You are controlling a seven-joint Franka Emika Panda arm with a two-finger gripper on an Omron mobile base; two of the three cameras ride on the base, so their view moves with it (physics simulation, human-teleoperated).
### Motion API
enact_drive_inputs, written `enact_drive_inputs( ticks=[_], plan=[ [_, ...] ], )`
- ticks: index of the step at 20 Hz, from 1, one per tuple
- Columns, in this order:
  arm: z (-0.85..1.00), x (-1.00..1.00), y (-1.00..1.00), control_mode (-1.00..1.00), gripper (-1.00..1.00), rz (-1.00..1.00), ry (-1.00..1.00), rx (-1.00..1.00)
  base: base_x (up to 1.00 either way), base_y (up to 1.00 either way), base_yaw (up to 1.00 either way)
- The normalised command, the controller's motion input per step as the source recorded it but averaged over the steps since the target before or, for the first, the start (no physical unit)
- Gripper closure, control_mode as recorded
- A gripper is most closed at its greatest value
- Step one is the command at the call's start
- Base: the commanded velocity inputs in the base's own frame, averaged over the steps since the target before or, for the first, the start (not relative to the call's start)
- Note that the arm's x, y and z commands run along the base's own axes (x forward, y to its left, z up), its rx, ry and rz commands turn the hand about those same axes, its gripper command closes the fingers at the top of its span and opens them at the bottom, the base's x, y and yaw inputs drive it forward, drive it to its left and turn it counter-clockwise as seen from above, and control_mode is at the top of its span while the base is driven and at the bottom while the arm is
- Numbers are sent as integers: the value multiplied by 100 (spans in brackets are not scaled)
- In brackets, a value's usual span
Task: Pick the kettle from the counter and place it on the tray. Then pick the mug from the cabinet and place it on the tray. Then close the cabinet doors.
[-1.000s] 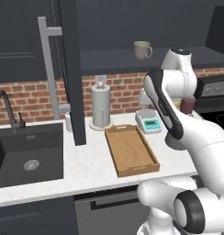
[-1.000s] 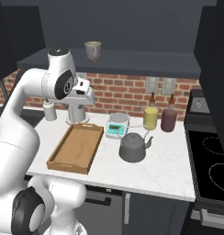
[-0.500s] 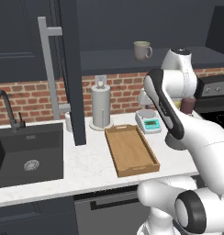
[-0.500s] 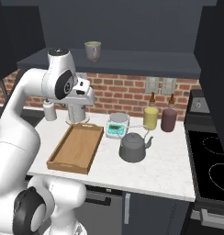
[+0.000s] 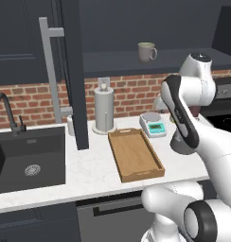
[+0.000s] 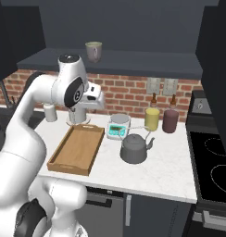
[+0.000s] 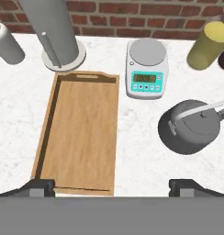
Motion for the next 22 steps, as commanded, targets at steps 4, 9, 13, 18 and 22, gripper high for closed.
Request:
enact_drive_inputs(
  ticks=[4,9,13,18,22],
  plan=[
    [-35,-24,-79,-100,-100,-2,-16,-5,0,0,0],
    [-29,11,-40,-100,-100,-19,3,-5,0,0,0],
    [-11,46,-13,-100,-100,-9,4,-6,0,0,0],
    [-4,26,-1,-100,-100,-37,0,0,0,0,0],
    [0,17,-5,-100,-100,-60,-1,3,0,0,0]
  ],
)
